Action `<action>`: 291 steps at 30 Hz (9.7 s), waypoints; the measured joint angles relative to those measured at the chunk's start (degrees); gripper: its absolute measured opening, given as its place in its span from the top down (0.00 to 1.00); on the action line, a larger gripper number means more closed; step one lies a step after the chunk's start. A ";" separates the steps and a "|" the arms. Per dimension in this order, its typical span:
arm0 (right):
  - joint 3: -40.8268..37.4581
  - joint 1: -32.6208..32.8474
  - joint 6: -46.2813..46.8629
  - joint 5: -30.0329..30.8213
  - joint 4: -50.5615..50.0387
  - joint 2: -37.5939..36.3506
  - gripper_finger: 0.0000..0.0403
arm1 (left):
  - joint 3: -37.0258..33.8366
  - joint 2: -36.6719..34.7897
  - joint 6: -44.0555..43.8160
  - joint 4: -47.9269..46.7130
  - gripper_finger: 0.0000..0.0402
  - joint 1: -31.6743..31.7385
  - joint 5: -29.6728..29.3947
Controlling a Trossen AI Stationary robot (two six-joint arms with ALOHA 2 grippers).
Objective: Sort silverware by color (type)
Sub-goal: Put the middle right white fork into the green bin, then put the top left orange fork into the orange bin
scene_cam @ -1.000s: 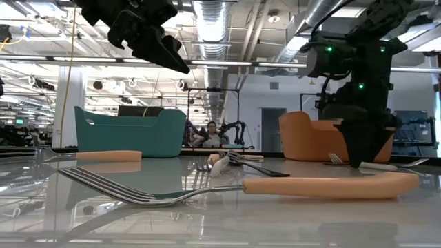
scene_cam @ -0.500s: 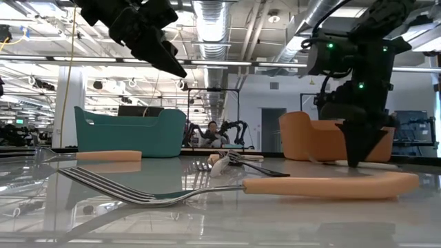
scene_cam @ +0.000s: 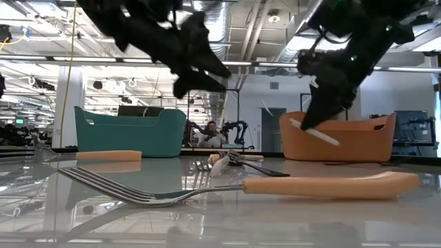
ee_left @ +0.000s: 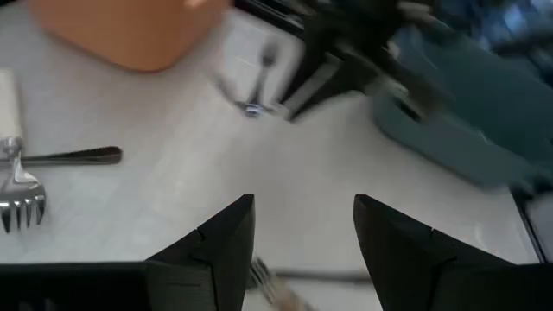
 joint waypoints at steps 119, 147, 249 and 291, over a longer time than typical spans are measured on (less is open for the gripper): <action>0.11 10.46 -14.99 8.48 14.22 -3.43 0.43 | 21.90 1.73 38.09 -68.08 1.00 29.72 -28.07; 0.11 9.88 -18.51 8.59 10.52 -3.43 0.43 | 15.96 -19.35 12.00 -73.15 0.66 16.65 3.72; 7.08 -15.12 -10.85 -21.51 33.49 -3.35 0.44 | -4.96 -16.94 4.04 8.29 0.94 14.18 14.21; 21.14 -18.80 -12.26 -33.19 55.70 18.10 0.82 | -4.87 -16.98 8.24 6.41 0.85 13.23 9.80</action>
